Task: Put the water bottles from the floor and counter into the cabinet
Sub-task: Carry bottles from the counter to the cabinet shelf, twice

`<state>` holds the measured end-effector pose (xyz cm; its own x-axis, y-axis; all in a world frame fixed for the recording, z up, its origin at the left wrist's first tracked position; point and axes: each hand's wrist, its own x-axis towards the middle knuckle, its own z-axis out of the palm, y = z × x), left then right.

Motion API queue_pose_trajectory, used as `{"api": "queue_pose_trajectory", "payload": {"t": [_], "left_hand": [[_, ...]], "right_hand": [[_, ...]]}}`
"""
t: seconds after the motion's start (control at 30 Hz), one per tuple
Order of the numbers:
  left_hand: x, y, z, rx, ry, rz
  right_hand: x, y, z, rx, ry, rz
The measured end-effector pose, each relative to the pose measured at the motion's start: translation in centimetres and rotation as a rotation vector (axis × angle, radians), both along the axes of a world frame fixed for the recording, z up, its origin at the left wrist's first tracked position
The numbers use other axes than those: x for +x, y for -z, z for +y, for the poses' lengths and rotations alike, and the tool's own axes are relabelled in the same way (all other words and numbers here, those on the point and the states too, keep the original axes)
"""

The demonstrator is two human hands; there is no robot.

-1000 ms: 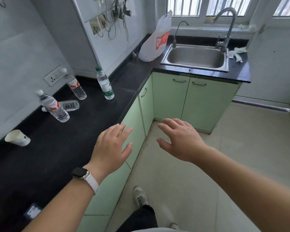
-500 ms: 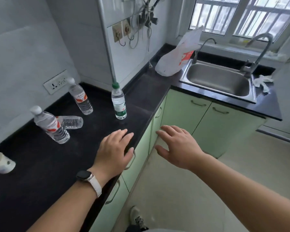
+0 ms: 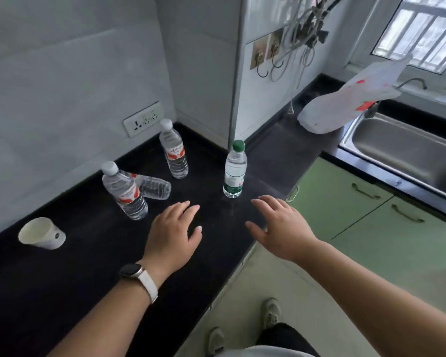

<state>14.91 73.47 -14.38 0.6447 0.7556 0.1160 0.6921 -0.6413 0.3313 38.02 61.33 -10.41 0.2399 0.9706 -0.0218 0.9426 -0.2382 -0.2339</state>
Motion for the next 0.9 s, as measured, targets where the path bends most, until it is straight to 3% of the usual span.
{"api": "queue_pose_trajectory", "payload": {"t": [0.23,0.5,0.7,0.9], "left_hand": [[-1.1,2.0,2.2,-0.136,-0.317,-0.163],[1.2,1.9,4.9,-0.23,-0.898,-0.563],[3.0,2.2,7.3,-0.293,-1.244,-0.78],[2.6,3.5,8.3,-0.372,-1.413,-0.801]], "right_hand": [[2.4,2.1,5.5,0.007,0.122,0.263],[7.6,5.9,11.5,-0.036,0.192,0.526],[11.1,7.6,15.5,-0.117,0.025,0.677],[13.2,8.0,17.9,-0.12,-0.167,0.755]]}}
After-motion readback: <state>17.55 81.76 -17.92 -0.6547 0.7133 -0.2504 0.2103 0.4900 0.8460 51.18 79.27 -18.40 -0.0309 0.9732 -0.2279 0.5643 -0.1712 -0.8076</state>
